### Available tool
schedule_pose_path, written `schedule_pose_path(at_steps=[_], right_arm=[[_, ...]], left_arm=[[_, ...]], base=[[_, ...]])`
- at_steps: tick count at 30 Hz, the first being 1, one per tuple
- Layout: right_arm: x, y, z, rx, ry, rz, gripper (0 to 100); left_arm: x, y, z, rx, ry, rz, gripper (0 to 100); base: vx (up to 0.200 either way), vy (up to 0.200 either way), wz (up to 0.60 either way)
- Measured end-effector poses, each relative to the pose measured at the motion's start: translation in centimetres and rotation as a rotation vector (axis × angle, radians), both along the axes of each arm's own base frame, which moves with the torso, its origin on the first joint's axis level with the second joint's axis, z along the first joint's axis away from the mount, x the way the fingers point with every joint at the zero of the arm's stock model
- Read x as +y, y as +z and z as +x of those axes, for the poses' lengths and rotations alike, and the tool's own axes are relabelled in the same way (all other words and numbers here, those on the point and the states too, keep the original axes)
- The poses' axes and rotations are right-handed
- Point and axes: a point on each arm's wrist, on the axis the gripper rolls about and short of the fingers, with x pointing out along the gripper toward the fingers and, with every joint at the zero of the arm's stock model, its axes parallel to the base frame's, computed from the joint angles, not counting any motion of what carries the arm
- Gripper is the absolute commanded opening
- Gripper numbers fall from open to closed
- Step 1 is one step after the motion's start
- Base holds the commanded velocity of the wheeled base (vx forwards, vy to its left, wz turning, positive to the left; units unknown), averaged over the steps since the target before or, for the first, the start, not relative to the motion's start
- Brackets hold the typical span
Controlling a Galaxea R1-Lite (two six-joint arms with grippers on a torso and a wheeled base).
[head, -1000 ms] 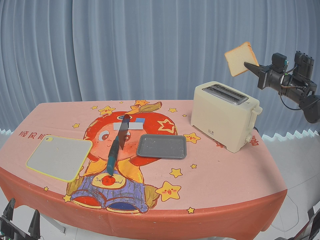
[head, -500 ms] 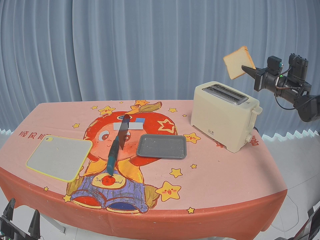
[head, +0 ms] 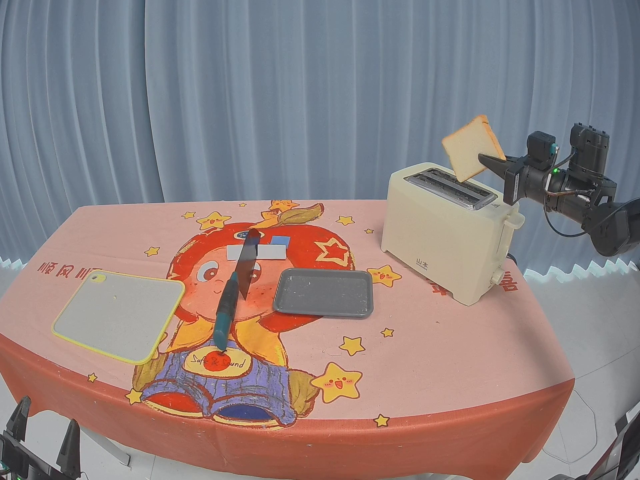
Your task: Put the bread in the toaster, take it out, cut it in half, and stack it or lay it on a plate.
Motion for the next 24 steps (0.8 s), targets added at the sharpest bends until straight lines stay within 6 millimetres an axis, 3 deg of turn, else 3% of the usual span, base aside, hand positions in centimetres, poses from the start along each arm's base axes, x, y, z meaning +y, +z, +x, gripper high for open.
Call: schedule_pose_path(at_steps=[7, 24], right_arm=[[0.0, -1.4, -0.4, 0.079, 0.009, -0.068, 0], [0.0, -1.2, -0.5, 0.078, 0.011, -0.077, 0]], left_arm=[[0.0, 0.0, 0.0, 0.000, 0.000, 0.000, 100], [0.0, 0.0, 0.0, 0.000, 0.000, 0.000, 100]], base=[[0.000, 0.000, 0.00], [0.000, 0.000, 0.00]])
